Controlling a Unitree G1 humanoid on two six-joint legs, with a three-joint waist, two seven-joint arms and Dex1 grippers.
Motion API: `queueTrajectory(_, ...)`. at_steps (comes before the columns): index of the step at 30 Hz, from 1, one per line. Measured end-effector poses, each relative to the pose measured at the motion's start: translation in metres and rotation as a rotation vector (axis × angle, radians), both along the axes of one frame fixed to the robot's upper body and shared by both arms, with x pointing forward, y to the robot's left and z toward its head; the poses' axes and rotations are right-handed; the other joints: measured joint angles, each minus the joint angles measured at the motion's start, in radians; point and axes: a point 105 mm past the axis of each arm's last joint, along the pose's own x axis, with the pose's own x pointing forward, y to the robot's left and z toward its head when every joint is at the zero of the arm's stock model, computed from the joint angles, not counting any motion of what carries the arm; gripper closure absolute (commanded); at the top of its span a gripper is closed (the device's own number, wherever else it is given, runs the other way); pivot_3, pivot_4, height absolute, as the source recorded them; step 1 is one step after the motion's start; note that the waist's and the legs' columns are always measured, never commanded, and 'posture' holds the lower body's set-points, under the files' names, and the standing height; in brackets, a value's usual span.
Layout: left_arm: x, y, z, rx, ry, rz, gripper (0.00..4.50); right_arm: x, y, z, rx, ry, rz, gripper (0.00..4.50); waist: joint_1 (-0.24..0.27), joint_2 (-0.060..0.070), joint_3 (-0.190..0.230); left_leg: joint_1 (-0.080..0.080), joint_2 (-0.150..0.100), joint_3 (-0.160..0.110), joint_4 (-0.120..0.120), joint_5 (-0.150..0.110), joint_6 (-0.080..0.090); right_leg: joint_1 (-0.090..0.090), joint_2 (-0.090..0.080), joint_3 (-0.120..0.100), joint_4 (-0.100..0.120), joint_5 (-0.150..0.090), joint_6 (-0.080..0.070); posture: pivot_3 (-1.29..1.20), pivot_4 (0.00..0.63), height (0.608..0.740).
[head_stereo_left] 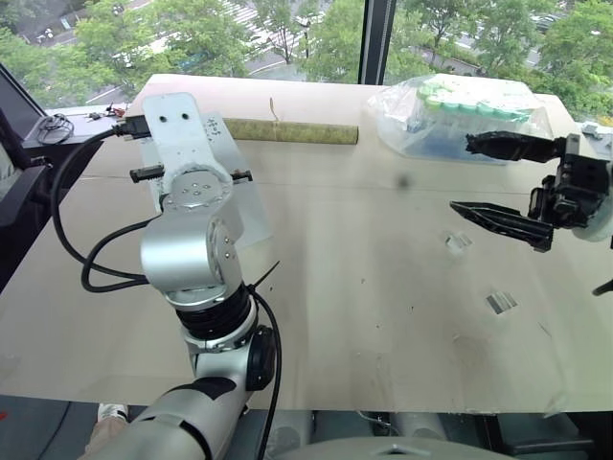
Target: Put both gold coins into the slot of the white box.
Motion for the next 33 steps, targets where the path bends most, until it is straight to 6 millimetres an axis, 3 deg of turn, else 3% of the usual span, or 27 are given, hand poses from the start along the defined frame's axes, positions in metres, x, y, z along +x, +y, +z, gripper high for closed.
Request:
queueTrajectory(3,-0.001,0.000,0.000,-0.010,-0.003,0.005,4.50,0.000,0.000,0.000,-0.001,0.000,0.003,0.07,0.000,0.000,0.000,0.000,0.000,0.000,0.000,0.000,0.000,0.000,0.000,0.000,0.000,0.000,0.000,0.00,0.150,0.740)
queueTrajectory(5,-0.001,0.001,-0.001,-0.013,-0.003,0.012,4.07,0.000,0.000,0.000,-0.001,0.000,0.003,0.00,0.000,0.000,0.000,0.001,0.000,0.000,0.000,0.000,0.000,0.000,0.000,0.000,0.000,0.000,0.000,0.00,0.150,0.740)
queueTrajectory(9,-0.004,0.006,0.000,-0.026,-0.012,0.036,2.67,0.000,0.000,0.000,-0.001,-0.002,0.004,0.00,0.000,0.000,0.000,0.001,0.000,0.000,0.000,0.000,0.000,0.000,0.000,0.000,0.001,0.000,0.000,0.00,0.150,0.740)
queueTrajectory(12,-0.004,0.005,0.000,-0.027,-0.018,0.025,1.31,0.000,0.000,0.000,-0.003,-0.001,0.005,0.00,0.002,0.000,0.000,0.001,0.000,0.000,0.001,0.000,0.000,0.000,0.000,0.000,0.002,-0.001,-0.002,0.00,0.150,0.740)
queueTrajectory(16,0.003,-0.004,0.003,0.006,-0.052,-0.129,1.31,0.000,-0.004,-0.001,0.000,0.000,-0.015,0.00,0.001,0.000,0.000,0.000,0.000,0.000,0.001,0.000,0.000,0.000,0.000,0.000,0.002,-0.002,-0.004,0.00,0.150,0.740)
queueTrajectory(18,0.007,-0.028,0.010,0.042,-0.099,-0.391,1.31,0.001,-0.011,-0.005,-0.004,0.009,-0.066,0.00,0.002,0.000,0.000,-0.001,0.001,-0.001,0.001,0.000,0.000,0.000,-0.001,-0.001,0.002,-0.002,-0.004,0.00,0.150,0.740)
queueTrajectory(19,0.004,-0.050,0.015,0.009,-0.157,-0.608,1.31,0.001,-0.016,-0.013,-0.026,0.026,-0.109,0.00,0.005,0.000,0.000,-0.001,0.001,0.000,0.001,0.000,0.000,0.000,-0.002,-0.001,0.001,-0.002,-0.004,0.00,0.150,0.740)
queueTrajectory(22,-0.021,-0.094,0.014,-0.040,-0.227,-1.079,1.31,-0.001,-0.027,-0.041,-0.071,0.112,-0.206,0.00,0.003,0.000,0.000,-0.001,0.000,0.000,0.001,0.000,0.000,0.000,-0.004,-0.001,0.001,-0.002,-0.004,0.00,0.150,0.740)
queueTrajectory(25,-0.041,-0.098,-0.005,-0.038,-0.161,-1.291,1.31,-0.010,-0.041,-0.069,-0.103,0.192,-0.313,0.00,-0.002,0.001,-0.001,0.001,0.001,0.001,0.000,0.000,0.000,0.000,-0.002,0.000,0.002,-0.003,-0.004,0.00,0.150,0.740)
queueTrajectory(27,-0.058,-0.099,-0.028,-0.085,-0.083,-1.427,1.31,-0.026,-0.057,-0.090,-0.105,0.253,-0.417,0.00,0.002,0.002,-0.001,0.001,0.001,-0.001,-0.001,0.000,0.000,0.000,0.000,-0.001,0.002,-0.003,-0.004,0.00,0.150,0.740)
queueTrajectory(33,-0.075,-0.064,-0.074,-0.137,0.086,-1.462,1.31,-0.072,-0.101,-0.123,-0.143,0.365,-0.651,0.00,0.000,0.003,-0.002,0.003,0.002,0.000,0.003,0.000,0.000,0.001,-0.001,0.000,0.002,-0.006,0.001,0.00,0.150,0.740)
